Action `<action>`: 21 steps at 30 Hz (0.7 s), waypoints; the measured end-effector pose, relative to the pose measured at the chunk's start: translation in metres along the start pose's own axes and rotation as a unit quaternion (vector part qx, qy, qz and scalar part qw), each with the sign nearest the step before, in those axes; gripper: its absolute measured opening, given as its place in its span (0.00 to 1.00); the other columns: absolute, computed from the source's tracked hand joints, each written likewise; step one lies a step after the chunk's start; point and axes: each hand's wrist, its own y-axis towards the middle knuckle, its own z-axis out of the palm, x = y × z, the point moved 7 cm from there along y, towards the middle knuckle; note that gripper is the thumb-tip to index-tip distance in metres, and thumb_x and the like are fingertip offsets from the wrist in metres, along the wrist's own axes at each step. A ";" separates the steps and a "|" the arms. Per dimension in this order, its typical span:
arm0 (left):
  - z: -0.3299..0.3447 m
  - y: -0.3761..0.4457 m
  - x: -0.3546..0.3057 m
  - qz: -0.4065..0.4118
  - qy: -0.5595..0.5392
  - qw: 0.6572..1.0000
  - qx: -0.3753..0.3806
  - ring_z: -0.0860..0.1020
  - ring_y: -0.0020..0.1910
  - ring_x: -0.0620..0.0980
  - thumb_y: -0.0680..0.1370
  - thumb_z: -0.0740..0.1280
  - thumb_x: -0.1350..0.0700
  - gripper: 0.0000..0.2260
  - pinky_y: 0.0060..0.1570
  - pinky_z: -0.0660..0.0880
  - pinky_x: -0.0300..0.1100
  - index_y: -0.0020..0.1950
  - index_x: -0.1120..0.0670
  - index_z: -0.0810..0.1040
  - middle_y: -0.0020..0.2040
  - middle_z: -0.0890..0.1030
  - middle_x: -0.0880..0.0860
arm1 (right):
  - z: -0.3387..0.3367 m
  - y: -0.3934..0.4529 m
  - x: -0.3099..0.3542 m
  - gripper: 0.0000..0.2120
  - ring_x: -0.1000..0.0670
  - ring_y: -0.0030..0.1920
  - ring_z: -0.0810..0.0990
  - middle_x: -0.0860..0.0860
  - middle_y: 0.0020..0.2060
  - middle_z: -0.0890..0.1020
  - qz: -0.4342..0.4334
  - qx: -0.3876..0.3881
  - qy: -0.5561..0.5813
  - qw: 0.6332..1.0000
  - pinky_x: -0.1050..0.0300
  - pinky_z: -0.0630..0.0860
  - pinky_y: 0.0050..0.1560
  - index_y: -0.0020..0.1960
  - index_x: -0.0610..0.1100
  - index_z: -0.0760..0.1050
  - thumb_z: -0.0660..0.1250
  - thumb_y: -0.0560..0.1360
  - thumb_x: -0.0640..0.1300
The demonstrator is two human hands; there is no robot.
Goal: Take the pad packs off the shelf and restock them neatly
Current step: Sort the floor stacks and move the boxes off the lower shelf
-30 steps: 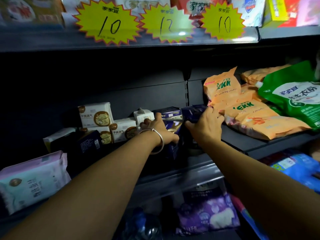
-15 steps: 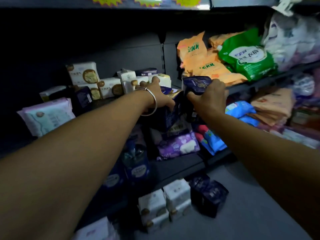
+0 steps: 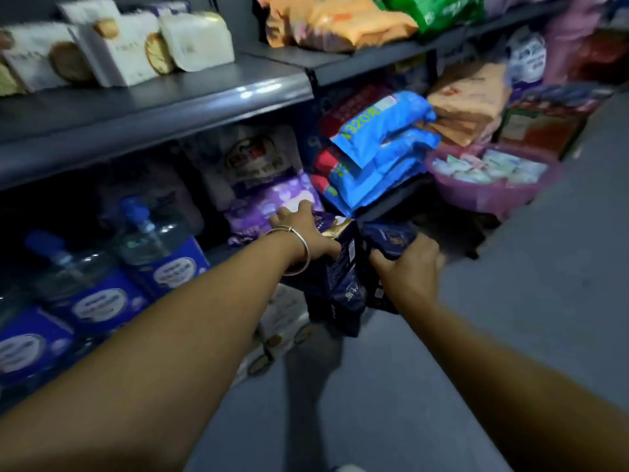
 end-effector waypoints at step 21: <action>0.175 0.115 0.004 0.063 0.088 0.993 0.037 0.56 0.69 0.57 0.66 0.73 0.47 0.40 0.66 0.59 0.56 0.72 0.49 0.55 0.69 0.57 0.56 | 0.167 -0.010 -0.158 0.37 0.36 0.69 0.57 0.38 0.73 0.47 0.193 0.121 -0.111 0.967 0.43 0.65 0.68 0.73 0.41 0.53 0.68 0.73 0.51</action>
